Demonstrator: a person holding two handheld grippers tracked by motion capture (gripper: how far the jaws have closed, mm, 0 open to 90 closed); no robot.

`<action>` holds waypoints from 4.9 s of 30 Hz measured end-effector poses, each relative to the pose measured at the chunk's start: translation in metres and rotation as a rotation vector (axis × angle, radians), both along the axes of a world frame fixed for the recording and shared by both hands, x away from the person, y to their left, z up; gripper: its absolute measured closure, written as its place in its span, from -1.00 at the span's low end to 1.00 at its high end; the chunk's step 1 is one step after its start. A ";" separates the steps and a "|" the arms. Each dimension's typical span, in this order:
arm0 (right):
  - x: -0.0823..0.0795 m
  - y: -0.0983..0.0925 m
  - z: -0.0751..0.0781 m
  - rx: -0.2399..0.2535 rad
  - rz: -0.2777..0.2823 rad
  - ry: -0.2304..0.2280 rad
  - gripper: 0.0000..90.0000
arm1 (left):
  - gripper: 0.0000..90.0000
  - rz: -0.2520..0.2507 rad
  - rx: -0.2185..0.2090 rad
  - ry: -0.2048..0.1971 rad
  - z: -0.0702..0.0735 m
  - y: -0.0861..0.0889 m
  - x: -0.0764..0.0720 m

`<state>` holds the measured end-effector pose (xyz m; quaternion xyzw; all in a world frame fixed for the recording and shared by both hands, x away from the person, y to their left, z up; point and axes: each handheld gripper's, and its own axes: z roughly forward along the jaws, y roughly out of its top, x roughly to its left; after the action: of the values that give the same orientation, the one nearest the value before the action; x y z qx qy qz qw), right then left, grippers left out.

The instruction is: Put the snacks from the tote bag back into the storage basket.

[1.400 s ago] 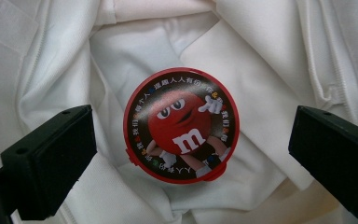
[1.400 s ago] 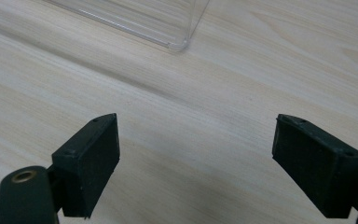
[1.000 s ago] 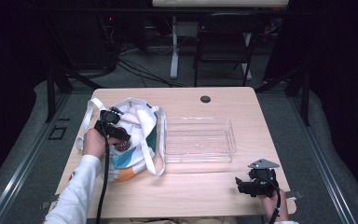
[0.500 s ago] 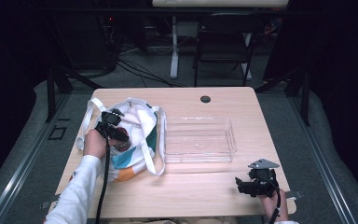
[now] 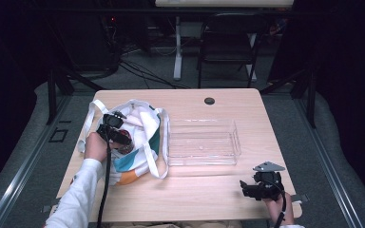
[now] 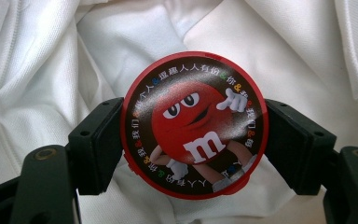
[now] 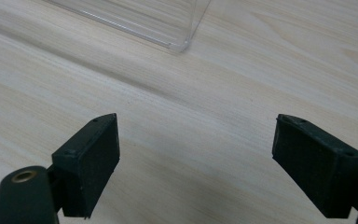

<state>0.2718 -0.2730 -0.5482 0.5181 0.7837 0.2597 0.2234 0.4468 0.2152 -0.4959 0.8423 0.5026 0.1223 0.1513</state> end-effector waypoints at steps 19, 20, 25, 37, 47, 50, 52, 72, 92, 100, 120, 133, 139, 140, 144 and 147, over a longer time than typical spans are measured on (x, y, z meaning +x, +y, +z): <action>0.000 0.000 0.000 0.000 -0.001 -0.001 -0.68 | -0.42 0.005 -0.019 -0.048 0.023 0.007 -0.009; 0.000 0.000 0.000 0.000 -0.001 -0.001 -0.68 | -0.42 0.009 -0.025 -0.055 0.025 0.009 -0.010; 0.000 0.000 0.000 -0.001 -0.003 0.000 -0.68 | -0.40 0.014 -0.033 -0.074 0.034 0.013 -0.012; 0.000 0.000 -0.001 0.002 -0.008 -0.003 -0.68 | -0.40 0.020 -0.033 -0.078 0.044 0.018 -0.014; 0.000 0.000 0.000 0.000 -0.002 -0.001 -0.68 | -0.40 0.009 -0.037 -0.090 0.059 0.014 -0.015; -0.001 0.000 0.000 0.004 -0.006 -0.008 -0.68 | -0.40 0.000 -0.037 -0.093 0.064 0.012 -0.015; -0.001 0.000 0.000 0.004 -0.004 -0.007 -0.68 | -0.40 -0.007 -0.033 -0.090 0.067 0.011 -0.015; -0.001 0.000 0.000 -0.001 -0.009 -0.009 -0.68 | -0.40 -0.043 -0.060 -0.106 0.094 0.001 -0.017; -0.001 0.000 0.000 0.000 -0.010 -0.009 -0.68 | -0.40 -0.102 -0.083 -0.121 0.111 -0.021 -0.018; -0.001 -0.001 0.000 0.000 -0.009 -0.009 -0.68 | -0.40 -0.124 -0.086 -0.122 0.115 -0.030 -0.018; 0.001 -0.001 -0.002 0.007 -0.006 -0.003 -0.68 | -0.39 -0.188 -0.099 -0.115 0.121 -0.057 -0.018; 0.002 -0.002 -0.002 0.010 -0.009 0.006 -0.68 | -0.39 -0.220 -0.102 -0.112 0.123 -0.072 -0.016; 0.001 -0.002 -0.002 0.011 -0.006 0.001 -0.68 | -0.39 -0.239 -0.099 -0.112 0.124 -0.084 -0.017; 0.001 -0.001 -0.002 0.009 -0.006 -0.001 -0.68 | -0.40 -0.245 -0.097 -0.110 0.125 -0.087 -0.017; 0.001 -0.002 -0.001 0.010 -0.003 0.001 -0.68 | -0.40 -0.262 -0.087 -0.113 0.129 -0.097 -0.018; 0.001 -0.002 -0.001 0.011 0.001 -0.002 -0.68 | -0.40 -0.279 -0.087 -0.120 0.131 -0.104 -0.019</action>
<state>0.2723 -0.2745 -0.5494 0.5186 0.7823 0.2647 0.2214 0.4282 0.1110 -0.3650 0.8878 0.3754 0.1285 0.2330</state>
